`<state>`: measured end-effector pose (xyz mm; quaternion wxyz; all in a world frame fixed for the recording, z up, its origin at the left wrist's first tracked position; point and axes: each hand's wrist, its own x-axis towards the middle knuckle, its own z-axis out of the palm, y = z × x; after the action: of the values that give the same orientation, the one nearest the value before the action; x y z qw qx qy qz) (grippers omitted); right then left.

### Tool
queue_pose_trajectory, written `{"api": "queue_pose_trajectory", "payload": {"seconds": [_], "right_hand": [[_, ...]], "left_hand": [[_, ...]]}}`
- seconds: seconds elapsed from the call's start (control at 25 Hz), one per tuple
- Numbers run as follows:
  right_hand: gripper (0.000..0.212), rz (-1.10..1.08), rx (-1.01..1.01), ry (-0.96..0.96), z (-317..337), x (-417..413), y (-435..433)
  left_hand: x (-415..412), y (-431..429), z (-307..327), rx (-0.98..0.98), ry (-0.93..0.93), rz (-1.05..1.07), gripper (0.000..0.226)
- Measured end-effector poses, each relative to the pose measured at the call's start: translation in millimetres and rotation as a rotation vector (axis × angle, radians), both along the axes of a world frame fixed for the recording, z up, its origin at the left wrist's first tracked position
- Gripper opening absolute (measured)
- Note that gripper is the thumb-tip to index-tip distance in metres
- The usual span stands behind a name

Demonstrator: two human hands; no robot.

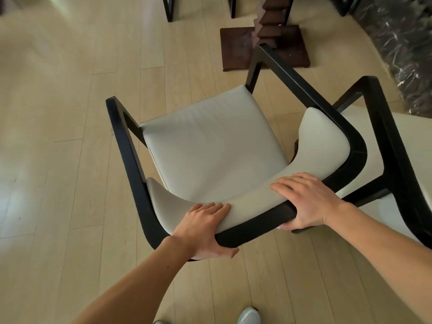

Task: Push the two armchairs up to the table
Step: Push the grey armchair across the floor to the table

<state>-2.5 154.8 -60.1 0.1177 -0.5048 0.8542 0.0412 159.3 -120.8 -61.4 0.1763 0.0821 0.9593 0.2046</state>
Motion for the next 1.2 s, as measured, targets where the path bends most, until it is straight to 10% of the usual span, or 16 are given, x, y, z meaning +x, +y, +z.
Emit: {"api": "queue_pose_trajectory", "payload": {"seconds": [0.8,1.2], "right_hand": [[0.113,-0.238,0.066,-0.033,1,108,10],[0.119,-0.220,0.010,-0.024,-2,105,11]], "left_hand": [[31,-19,-1,-0.116,0.023,-0.273,0.100],[58,37,4,-0.211,0.166,0.285,0.072]]}}
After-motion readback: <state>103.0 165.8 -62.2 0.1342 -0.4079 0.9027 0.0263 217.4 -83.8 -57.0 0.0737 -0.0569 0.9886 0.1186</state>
